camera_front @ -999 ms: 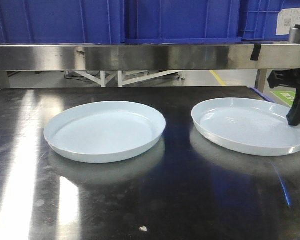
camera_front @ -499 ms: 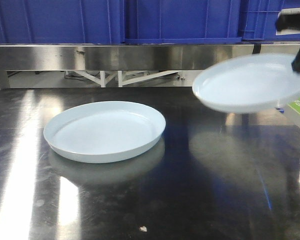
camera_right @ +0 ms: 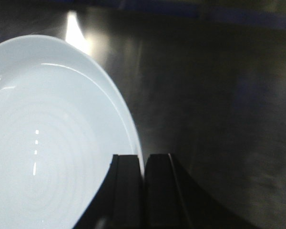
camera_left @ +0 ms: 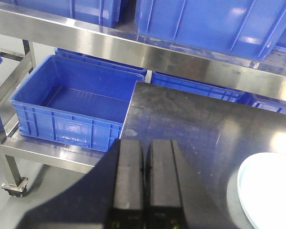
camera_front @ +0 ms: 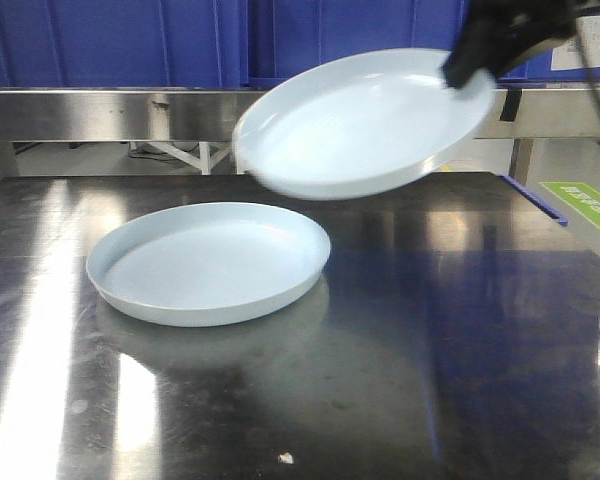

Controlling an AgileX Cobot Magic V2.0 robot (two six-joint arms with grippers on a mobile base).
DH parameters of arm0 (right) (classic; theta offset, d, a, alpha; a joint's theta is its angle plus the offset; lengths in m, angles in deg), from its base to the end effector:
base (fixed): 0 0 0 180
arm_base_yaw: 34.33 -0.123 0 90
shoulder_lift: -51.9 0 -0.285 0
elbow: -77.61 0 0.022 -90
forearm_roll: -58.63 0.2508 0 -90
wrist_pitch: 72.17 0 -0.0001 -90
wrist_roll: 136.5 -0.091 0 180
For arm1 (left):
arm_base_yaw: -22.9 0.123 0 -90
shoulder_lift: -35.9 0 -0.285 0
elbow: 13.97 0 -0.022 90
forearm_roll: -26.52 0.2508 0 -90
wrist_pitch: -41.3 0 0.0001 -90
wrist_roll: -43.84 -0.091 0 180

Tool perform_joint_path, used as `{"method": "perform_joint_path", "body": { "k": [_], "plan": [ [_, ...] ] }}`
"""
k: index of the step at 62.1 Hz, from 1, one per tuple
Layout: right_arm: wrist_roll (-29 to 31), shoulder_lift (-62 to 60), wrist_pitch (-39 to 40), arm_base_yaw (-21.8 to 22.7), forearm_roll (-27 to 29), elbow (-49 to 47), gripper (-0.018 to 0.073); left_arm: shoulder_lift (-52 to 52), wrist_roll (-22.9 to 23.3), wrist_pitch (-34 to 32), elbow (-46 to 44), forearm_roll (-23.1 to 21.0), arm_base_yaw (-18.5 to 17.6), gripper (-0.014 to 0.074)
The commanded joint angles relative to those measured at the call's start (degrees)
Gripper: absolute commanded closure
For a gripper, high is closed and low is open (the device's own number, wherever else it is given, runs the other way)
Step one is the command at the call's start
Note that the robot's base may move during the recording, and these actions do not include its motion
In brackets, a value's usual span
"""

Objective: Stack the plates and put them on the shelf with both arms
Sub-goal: 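Lower the held plate onto the other plate and open right gripper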

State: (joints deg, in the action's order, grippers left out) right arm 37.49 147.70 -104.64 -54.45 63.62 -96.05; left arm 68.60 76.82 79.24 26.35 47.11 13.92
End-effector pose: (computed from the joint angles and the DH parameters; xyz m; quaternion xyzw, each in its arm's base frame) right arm 0.3210 0.1221 0.3115 -0.0885 0.9178 0.1219 0.3674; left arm 0.0796 0.0074 0.3420 -0.1159 0.8041 -0.0405 0.5816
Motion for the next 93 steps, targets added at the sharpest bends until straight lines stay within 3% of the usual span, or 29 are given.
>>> {"method": "perform_joint_path", "body": {
  "k": [1,16,39,45,60,81,93],
  "plan": [
    [0.25,-0.19,4.62,-3.42,0.10,-2.78,0.0506,0.42,0.51,-4.51,-1.57,0.74,0.11,0.0506],
    [0.25,8.08,4.50,-10.52,0.10,-8.58,0.0506,0.42,0.51,-4.51,-1.57,0.74,0.11,0.0506],
    [0.25,14.12,3.57,-12.93,0.10,-13.03,0.0505,0.42,0.51,-4.51,-1.57,0.74,0.11,0.0506],
    [0.25,14.72,3.50,-12.93,0.05,-13.03,0.0451,0.42,0.51,-4.51,-1.57,0.74,0.11,0.0506],
    [0.25,15.28,3.42,-12.93,-0.88,-13.03,0.0165,0.42,0.51,-4.51,-1.57,0.74,0.11,0.0506],
    [0.25,15.22,2.34,-12.87,-1.56,-13.03,0.0154,0.42,0.51,-4.51,-1.57,0.74,0.11,0.0506],
    [0.25,15.22,0.97,-12.87,-4.59,-13.03,0.0154,0.42,0.51,-4.51,-1.57,0.74,0.11,0.0506]
  ]
}}
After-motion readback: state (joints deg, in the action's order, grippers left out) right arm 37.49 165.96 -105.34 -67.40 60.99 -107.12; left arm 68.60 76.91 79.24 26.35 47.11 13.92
